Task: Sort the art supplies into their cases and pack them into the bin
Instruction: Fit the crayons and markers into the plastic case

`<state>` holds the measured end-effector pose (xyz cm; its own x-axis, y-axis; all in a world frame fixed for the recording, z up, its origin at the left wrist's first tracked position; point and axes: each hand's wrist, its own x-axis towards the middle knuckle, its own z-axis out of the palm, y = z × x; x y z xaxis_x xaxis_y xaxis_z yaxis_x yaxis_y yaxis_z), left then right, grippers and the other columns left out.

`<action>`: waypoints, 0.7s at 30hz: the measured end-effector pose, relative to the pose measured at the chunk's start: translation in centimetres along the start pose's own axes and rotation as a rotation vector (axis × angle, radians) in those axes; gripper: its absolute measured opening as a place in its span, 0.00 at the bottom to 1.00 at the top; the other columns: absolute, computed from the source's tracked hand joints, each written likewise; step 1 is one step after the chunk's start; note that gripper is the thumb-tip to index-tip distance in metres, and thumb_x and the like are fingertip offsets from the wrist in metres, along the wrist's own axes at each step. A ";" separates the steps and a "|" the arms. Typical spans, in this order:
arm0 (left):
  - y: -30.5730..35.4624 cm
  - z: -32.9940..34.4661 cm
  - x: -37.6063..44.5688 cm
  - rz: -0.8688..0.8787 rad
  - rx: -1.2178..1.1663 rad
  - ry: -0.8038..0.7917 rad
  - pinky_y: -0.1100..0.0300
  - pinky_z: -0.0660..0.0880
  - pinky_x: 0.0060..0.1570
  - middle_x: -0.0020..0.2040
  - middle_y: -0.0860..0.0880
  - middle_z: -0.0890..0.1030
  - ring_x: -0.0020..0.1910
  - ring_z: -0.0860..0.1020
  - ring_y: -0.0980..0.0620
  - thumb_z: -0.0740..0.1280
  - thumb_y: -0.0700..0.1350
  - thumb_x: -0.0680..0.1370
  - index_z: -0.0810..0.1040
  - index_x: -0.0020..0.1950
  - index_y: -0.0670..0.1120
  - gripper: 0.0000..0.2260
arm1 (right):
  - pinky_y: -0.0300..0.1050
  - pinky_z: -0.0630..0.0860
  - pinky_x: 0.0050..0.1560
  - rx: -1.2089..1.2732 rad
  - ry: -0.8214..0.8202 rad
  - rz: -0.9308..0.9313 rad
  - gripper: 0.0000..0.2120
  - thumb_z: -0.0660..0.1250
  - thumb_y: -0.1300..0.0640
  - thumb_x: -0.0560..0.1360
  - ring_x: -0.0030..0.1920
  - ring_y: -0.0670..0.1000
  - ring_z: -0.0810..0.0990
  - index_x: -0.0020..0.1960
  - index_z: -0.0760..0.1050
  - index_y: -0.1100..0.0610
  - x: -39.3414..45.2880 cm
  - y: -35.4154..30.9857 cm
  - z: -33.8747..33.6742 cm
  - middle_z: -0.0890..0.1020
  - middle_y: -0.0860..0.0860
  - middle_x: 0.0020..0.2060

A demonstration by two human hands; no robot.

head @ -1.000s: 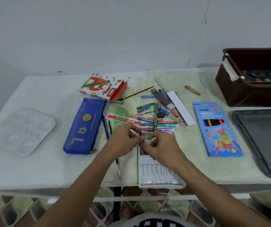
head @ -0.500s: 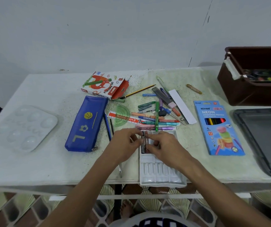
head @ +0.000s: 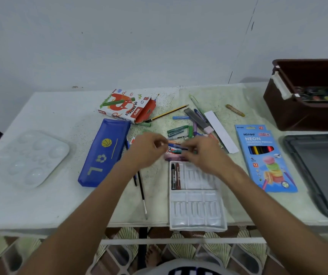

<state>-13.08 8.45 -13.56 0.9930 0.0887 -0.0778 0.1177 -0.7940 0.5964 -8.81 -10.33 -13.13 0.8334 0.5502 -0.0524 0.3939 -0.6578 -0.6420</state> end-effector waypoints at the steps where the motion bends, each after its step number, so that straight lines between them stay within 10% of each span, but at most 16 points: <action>1: -0.3 -0.3 1.4 -0.002 0.008 0.032 0.61 0.76 0.42 0.43 0.53 0.80 0.38 0.78 0.54 0.66 0.47 0.78 0.81 0.58 0.48 0.10 | 0.29 0.67 0.36 -0.032 0.049 0.005 0.11 0.69 0.56 0.75 0.36 0.41 0.75 0.57 0.81 0.54 1.3 0.3 -0.3 0.82 0.48 0.44; 13: -0.9 0.2 9.0 0.069 0.180 -0.191 0.57 0.75 0.54 0.57 0.45 0.82 0.53 0.79 0.48 0.66 0.46 0.79 0.79 0.63 0.44 0.14 | 0.50 0.78 0.53 -0.356 -0.032 -0.047 0.10 0.69 0.59 0.73 0.50 0.56 0.80 0.53 0.83 0.53 8.9 1.8 0.1 0.85 0.54 0.48; 21: -1.5 0.4 8.7 -0.011 0.014 -0.116 0.68 0.68 0.32 0.39 0.51 0.81 0.39 0.78 0.55 0.71 0.45 0.75 0.83 0.47 0.44 0.05 | 0.45 0.76 0.55 -0.278 -0.134 -0.002 0.08 0.70 0.59 0.73 0.51 0.52 0.80 0.52 0.81 0.57 9.5 2.2 -0.4 0.83 0.52 0.50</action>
<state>-4.61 10.17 -15.46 0.9838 0.0282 -0.1770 0.1280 -0.8016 0.5840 0.12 -6.75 -14.67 0.7814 0.6022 -0.1637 0.5015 -0.7621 -0.4095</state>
